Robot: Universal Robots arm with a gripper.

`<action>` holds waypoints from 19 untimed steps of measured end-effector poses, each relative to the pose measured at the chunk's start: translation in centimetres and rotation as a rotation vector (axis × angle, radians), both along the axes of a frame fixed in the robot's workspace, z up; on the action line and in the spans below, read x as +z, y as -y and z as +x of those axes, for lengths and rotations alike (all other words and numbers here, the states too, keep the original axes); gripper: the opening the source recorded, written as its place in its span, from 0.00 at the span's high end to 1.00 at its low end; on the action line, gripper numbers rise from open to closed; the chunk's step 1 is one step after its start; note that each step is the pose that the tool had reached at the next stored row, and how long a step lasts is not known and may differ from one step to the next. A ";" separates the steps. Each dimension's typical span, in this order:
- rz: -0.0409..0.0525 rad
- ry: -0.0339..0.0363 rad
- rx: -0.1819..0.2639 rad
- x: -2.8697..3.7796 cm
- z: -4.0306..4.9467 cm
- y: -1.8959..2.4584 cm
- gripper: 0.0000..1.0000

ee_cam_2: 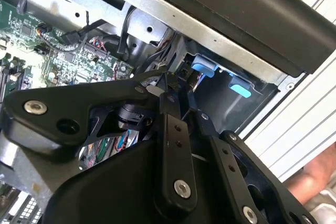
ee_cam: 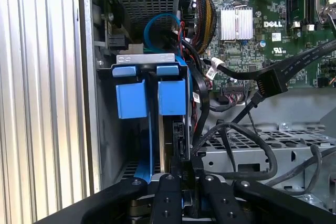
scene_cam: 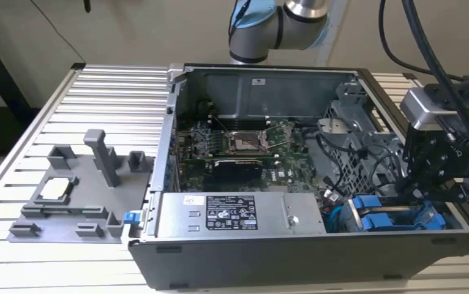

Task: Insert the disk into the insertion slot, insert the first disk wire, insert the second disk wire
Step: 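Insert the first disk wire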

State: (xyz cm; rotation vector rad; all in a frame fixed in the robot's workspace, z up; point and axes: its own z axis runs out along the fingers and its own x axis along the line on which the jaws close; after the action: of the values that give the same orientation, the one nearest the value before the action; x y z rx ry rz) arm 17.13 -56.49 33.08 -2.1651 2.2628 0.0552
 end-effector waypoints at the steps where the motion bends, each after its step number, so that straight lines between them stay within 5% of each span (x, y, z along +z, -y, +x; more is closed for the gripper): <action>1: 0.0000 0.0000 0.000 0.00 0.00 0.00 0.81; 6: 0.0003 0.0000 0.000 -0.01 0.00 0.00 0.67; 10: -0.0005 -0.0033 0.000 0.24 0.00 0.00 0.67; 19: -0.0007 -0.0137 0.000 2.22 0.00 0.00 0.67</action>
State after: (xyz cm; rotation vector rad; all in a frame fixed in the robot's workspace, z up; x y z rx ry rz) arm 17.13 -56.49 35.30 -2.1718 2.2703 0.0694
